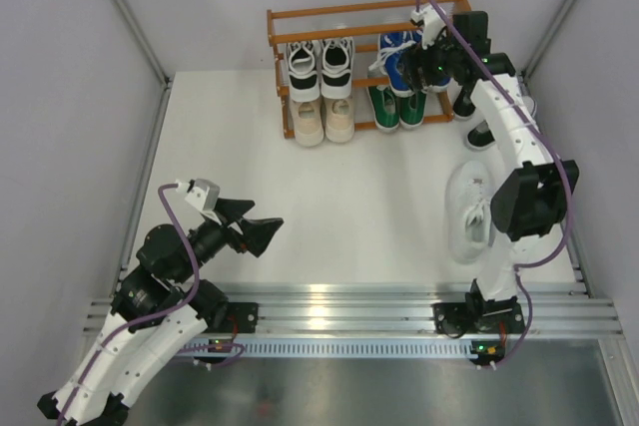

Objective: Place and organize the shoes onto the shoe shelf
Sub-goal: Adjust the shoe at the shoe shelf.

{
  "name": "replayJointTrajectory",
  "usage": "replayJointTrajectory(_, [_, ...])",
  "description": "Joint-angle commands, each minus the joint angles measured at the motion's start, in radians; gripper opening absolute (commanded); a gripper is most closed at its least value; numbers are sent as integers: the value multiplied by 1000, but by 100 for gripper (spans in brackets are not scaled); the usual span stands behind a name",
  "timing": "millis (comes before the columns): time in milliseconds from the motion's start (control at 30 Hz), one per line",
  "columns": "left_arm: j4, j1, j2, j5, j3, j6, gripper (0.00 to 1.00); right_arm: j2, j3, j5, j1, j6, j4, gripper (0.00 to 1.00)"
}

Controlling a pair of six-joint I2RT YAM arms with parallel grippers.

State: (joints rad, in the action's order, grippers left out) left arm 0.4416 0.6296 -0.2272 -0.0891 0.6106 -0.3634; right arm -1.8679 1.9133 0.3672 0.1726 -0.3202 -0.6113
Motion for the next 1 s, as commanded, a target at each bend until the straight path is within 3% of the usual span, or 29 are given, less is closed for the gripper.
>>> replayJointTrajectory(0, [-41, -4, -8, -8, -11, 14, 98, -19, 64, -153, 48, 4, 59, 72])
replayJointTrajectory(167, [-40, -4, -9, -8, -11, 14, 98, -66, 96, -280, 88, 36, 68, 75])
replayJointTrajectory(533, [-41, -2, -17, -9, -11, 14, 98, -163, 141, -261, 96, 86, 65, 67])
replayJointTrajectory(600, [-41, -4, -17, -9, -9, 15, 98, -174, 151, -266, 94, 78, 64, 58])
replayJointTrajectory(633, [-41, -2, -17, -6, -11, 15, 98, -174, 153, -258, 91, 75, 59, 48])
replayJointTrajectory(733, [-41, -4, -17, -8, -11, 14, 98, -174, 164, -205, 79, 52, 42, 37])
replayJointTrajectory(967, [-41, -2, -23, -11, -11, 15, 98, -155, 165, -146, 13, 44, 30, 22])
